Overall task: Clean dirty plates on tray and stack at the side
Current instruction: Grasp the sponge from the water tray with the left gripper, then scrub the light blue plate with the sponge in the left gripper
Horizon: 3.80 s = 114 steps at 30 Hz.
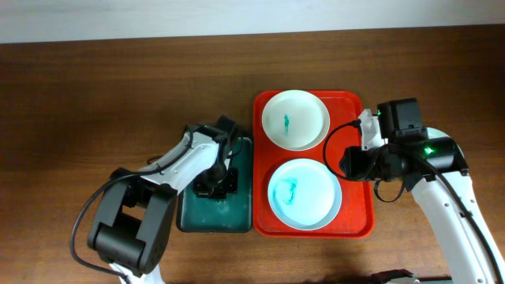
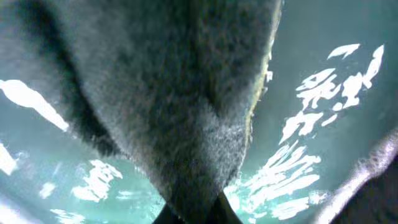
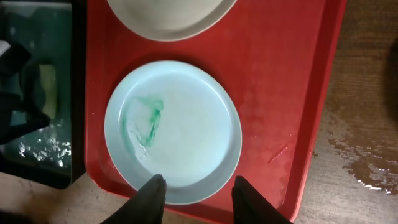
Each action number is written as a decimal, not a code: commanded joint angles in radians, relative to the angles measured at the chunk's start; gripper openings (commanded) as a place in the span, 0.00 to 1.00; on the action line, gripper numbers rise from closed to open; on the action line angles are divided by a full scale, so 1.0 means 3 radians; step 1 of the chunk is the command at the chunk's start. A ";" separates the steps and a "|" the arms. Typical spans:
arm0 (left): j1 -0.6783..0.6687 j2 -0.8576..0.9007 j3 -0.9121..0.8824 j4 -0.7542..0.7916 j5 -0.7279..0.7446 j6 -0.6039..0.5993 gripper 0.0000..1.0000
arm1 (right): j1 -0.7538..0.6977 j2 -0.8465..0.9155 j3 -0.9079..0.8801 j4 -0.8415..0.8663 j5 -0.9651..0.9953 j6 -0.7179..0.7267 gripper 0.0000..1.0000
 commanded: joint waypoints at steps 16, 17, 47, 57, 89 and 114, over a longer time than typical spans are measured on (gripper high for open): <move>-0.0015 0.0017 -0.0112 0.0922 -0.0752 -0.0042 0.00 | -0.0010 0.0008 0.0024 -0.0025 -0.0029 -0.0034 0.37; -0.0015 0.0011 -0.0052 0.0856 -0.0749 -0.0023 0.00 | -0.0010 0.0008 0.0024 -0.0025 -0.0031 -0.0034 0.37; -0.0010 -0.0196 0.0706 -0.0188 -0.0323 0.0389 0.00 | -0.0019 0.0151 -0.0354 0.0085 0.0284 0.0524 0.30; -0.0010 -0.0312 0.0935 -0.0430 -0.0594 0.0412 0.00 | -0.0277 0.0518 -0.0357 0.0058 0.0107 0.0394 0.20; -0.0833 -0.0210 0.0888 0.0510 0.0186 0.0270 0.00 | -0.0292 0.1322 -0.0512 0.0477 -0.0126 -0.0089 0.29; -0.0710 -0.0203 0.1279 0.0094 0.0342 0.0397 0.00 | -0.0359 0.0729 -0.1301 0.1251 -0.0220 0.0394 0.08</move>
